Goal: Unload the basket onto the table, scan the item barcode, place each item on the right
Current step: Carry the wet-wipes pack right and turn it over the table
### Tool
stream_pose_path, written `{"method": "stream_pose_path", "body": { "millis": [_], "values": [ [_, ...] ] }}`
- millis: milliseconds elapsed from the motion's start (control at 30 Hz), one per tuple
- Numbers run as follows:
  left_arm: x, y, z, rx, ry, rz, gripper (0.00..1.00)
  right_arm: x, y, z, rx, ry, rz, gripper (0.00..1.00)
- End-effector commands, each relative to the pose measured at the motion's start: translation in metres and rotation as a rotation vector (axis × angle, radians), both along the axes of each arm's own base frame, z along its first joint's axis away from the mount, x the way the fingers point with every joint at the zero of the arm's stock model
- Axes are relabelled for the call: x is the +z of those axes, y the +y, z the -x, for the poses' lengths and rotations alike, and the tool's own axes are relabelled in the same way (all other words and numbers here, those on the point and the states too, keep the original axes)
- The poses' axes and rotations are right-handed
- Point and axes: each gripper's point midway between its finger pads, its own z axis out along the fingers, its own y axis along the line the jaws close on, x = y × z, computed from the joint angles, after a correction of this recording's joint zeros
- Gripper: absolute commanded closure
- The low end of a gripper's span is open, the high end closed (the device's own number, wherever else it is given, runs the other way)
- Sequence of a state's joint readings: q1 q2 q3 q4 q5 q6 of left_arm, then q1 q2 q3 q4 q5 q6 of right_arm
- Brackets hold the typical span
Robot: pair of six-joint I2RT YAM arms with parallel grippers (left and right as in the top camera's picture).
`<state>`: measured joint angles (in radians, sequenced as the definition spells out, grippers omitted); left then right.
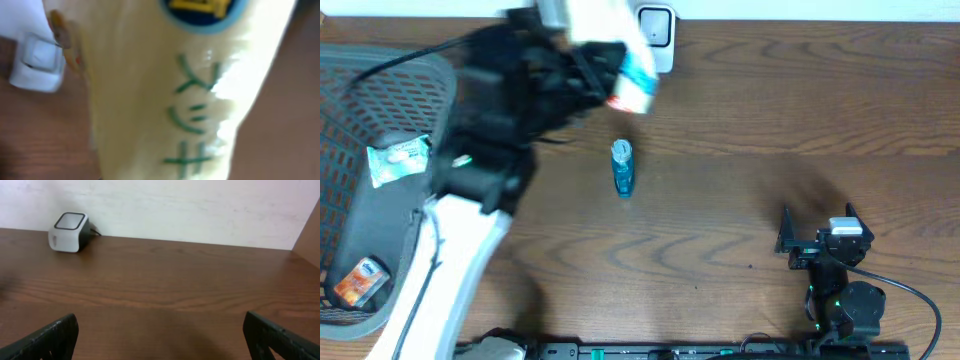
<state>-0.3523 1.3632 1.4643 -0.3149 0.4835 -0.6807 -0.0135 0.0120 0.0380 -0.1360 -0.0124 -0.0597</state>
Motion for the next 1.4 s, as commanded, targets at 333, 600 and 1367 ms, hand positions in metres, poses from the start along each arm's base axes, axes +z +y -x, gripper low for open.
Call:
{"method": "stream_pose_path", "body": {
  "millis": [333,600,1367],
  "values": [
    [-0.235,-0.121,0.000,-0.175,0.267,-0.533,0.83,-0.001,0.003,0.000,0.013,-0.002,0.008,0.01],
    [-0.271,-0.124,0.008,-0.123,0.273,-0.690,0.83,0.000,0.003,0.000,0.013,-0.003,0.008,0.01],
    [-0.307,-0.213,0.076,-0.826,0.047,-0.565,0.02,-0.001,0.003,0.000,0.013,-0.002,0.008,0.01]
  ]
}}
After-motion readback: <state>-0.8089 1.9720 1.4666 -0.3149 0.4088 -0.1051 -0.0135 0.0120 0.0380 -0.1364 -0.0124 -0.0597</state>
